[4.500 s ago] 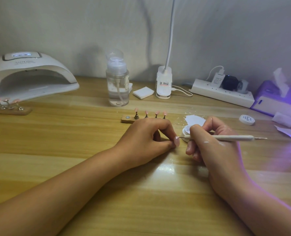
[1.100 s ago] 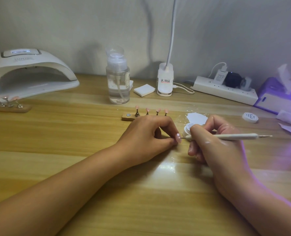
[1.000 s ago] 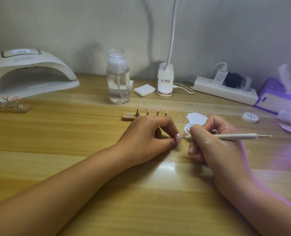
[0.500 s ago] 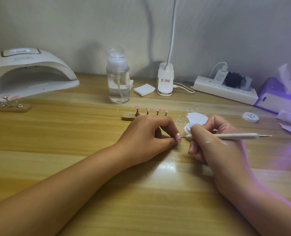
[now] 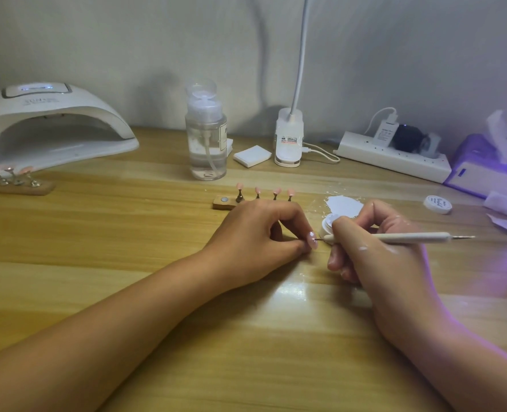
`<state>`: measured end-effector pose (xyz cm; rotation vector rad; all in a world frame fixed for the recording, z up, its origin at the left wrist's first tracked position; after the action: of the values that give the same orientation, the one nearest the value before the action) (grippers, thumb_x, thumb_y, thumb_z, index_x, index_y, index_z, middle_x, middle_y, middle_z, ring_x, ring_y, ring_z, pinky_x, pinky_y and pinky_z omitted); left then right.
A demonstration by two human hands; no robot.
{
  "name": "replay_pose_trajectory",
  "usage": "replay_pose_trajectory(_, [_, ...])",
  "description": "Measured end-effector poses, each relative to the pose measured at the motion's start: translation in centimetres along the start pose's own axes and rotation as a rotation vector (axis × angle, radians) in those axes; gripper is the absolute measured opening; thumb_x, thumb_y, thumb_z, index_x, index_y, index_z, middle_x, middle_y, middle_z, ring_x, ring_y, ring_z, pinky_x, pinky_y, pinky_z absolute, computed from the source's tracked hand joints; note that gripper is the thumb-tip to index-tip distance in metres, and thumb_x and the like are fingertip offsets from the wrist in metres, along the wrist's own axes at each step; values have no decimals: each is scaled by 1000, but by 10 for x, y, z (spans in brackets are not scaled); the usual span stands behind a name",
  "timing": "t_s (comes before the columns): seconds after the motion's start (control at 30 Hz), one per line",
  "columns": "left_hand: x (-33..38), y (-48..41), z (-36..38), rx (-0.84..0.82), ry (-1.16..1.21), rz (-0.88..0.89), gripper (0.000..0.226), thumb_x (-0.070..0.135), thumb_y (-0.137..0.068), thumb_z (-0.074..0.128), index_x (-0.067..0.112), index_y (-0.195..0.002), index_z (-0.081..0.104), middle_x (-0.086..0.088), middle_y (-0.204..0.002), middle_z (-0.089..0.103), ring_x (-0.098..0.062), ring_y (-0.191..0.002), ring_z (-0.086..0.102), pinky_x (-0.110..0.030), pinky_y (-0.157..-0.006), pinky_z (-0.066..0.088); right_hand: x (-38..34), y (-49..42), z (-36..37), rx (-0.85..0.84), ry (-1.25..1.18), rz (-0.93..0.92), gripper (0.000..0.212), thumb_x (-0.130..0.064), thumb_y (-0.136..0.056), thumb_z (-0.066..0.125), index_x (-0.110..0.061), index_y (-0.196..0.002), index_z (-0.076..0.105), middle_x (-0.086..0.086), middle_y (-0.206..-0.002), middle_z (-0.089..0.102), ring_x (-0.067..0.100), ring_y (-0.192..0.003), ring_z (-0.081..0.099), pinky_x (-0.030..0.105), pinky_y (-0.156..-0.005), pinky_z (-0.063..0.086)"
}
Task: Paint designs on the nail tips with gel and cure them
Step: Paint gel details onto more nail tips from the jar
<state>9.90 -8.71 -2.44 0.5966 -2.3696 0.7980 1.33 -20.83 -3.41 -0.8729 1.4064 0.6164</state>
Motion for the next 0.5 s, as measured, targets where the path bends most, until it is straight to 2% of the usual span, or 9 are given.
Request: replay_pose_trajectory(0.5, [0,0,0,-1,6,-4,11,14,-81,77,23,-80,72,36,-57,54,0,-47,47,-9,-50,27,-1,1,0,4,-11,2,36,-3,-81,60,-22,-54,47,11,-46,57,10,-36,42,16,-37,33])
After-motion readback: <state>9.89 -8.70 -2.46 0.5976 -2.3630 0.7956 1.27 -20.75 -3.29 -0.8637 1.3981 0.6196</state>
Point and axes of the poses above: each hand's wrist, its own y-axis away from the middle knuckle, its own z-axis out of the palm, x = y × z, the point moved 7 cm from there along -y, towards the middle knuckle
